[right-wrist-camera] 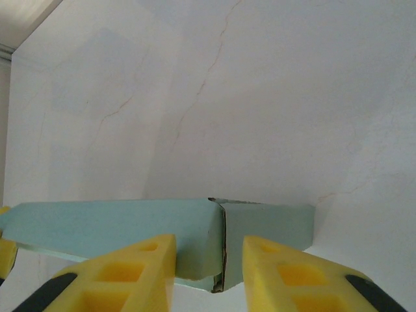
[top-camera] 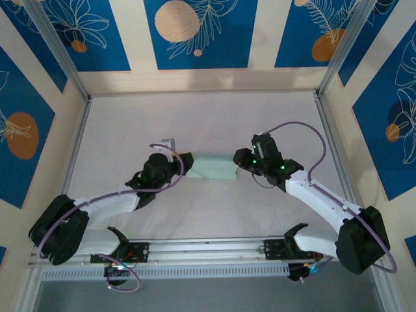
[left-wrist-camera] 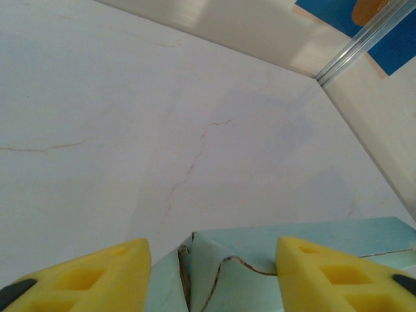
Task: Fold the paper box
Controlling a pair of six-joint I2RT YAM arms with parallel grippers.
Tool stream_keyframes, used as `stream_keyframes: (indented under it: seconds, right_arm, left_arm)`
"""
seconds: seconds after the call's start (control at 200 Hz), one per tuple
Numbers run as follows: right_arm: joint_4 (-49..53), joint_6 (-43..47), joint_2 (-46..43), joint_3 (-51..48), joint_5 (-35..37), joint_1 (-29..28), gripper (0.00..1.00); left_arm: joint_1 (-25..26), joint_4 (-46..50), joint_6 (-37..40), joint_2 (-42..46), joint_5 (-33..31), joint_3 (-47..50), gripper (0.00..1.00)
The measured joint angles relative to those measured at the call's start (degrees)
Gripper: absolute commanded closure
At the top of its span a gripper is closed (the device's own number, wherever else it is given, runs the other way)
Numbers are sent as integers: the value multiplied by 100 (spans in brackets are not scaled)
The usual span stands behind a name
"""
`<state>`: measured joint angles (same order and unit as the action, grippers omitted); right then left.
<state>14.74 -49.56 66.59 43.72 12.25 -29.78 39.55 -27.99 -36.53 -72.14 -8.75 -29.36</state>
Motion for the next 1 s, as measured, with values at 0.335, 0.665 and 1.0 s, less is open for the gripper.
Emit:
stream_keyframes:
  seconds: [0.335, 0.665, 1.0]
  right_arm:
    - [-9, 0, 13, 0, 63, -22, 66]
    - [-42, 0, 83, 22, 74, -35, 66]
    - [-59, -2, 116, 22, 127, -55, 66]
  left_arm:
    - [-647, 1113, -26, 706, 428, -439, 45]
    - [-654, 647, -573, 286, 986, -118, 64]
    - [-640, -225, -964, 70, 1285, 192, 73]
